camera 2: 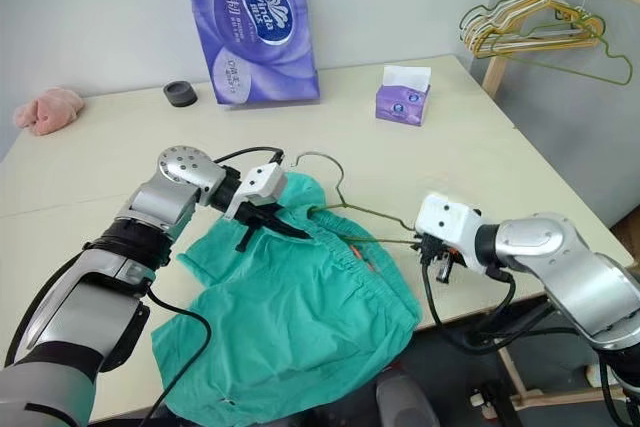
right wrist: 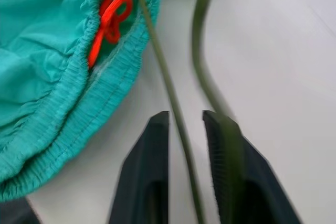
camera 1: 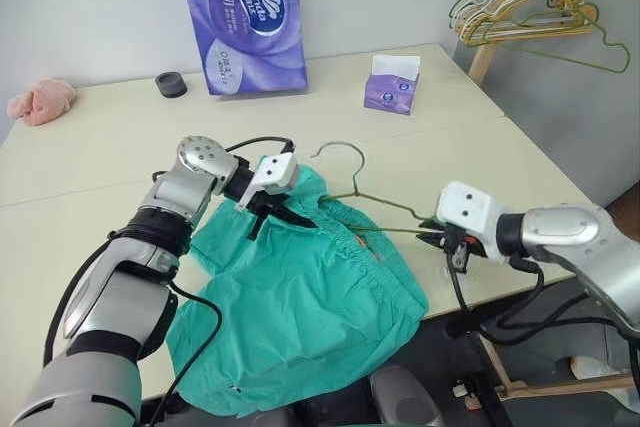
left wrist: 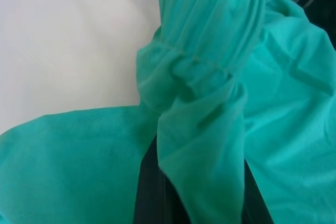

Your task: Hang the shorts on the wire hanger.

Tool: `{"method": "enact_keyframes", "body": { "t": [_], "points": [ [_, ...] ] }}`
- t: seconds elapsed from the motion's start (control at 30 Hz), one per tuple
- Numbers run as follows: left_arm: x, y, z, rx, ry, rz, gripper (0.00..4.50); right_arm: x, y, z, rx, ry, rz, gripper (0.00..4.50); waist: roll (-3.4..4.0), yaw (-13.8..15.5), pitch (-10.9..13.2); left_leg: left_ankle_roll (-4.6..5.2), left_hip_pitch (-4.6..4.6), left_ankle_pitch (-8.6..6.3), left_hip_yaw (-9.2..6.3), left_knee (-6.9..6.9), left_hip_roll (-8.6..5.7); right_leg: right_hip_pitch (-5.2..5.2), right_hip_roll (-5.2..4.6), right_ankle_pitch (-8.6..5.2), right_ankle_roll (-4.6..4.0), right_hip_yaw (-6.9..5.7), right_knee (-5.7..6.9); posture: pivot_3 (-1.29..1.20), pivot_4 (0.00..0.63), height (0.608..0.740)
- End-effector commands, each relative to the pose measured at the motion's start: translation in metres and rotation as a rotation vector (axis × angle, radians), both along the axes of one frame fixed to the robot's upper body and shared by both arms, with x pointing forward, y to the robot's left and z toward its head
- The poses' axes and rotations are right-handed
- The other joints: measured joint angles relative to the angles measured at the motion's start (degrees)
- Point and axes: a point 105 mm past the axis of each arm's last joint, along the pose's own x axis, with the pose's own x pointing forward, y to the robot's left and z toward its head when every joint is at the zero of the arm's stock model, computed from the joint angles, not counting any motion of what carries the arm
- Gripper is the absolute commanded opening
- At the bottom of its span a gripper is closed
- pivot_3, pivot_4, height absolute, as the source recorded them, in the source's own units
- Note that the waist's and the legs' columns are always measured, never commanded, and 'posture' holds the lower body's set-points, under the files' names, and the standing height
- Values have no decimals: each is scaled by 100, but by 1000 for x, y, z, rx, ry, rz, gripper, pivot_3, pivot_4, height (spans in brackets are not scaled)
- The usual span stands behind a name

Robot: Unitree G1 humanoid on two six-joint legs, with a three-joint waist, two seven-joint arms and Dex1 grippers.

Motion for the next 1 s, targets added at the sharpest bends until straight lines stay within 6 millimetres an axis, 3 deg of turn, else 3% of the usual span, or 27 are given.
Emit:
{"method": "enact_keyframes", "body": {
  "t": [0.03, 0.2, 0.27, 0.37, 0.5, 0.6, 0.77, 1.0],
  "points": [
    [4, 8, 10, -1, -55, 19, 0, -7, -13, 13, -11, -38, -22, 2388, 0, 4, 0, 0, 0, 0, 2, 0, 0, 0, 0, 0, 0, 2, 0, -323, 96, 740],
    [13, 15, 10, 6, -89, 71, 0, -20, -40, 13, -19, -12, -110, 4092, 0, 1, -1, 0, 1, 0, 3, 1, -2, 1, 0, 0, 0, 2, 3, -328, 103, 740],
    [21, 20, 13, 6, -119, 113, 0, -27, -44, 13, 25, -1, -136, 4434, 0, 1, -1, 0, 3, 0, 4, 1, -2, 2, 1, 0, 0, 2, 6, -329, 104, 740],
    [36, 29, 25, -13, -177, 203, 0, -44, -27, 11, 167, 8, -81, 4434, -4, -3, -2, 1, 3, 0, 5, 1, -2, 3, 3, 0, 0, 2, 8, -331, 107, 740],
    [45, 41, 39, -40, -197, 283, 0, -49, -9, -3, 331, 24, -133, 4434, -5, -55, -4, 1, 2, 0, 5, 1, -1, 2, 5, 0, 0, 4, 17, -326, 109, 740],
    [47, 49, 46, -56, -203, 322, 0, -42, 4, -23, 447, 56, -232, 4434, -10, -69, -10, 1, 6, 0, 3, 1, 0, 3, 6, -1, 1, 4, 19, -326, 109, 740],
    [46, 55, 48, -73, -195, 339, 0, -27, 6, -54, 515, 118, -399, 4434, -8, -60, -10, 1, 7, 0, 0, 1, -2, 0, 5, -1, 0, 4, 22, -293, 109, 740],
    [46, 56, 47, -79, -186, 351, 0, -14, 40, -57, 688, 247, -329, 4434, -8, -55, -10, 1, 10, 1, -1, 1, -2, 0, 5, -1, 0, 4, 25, -285, 105, 740]
  ]
}}
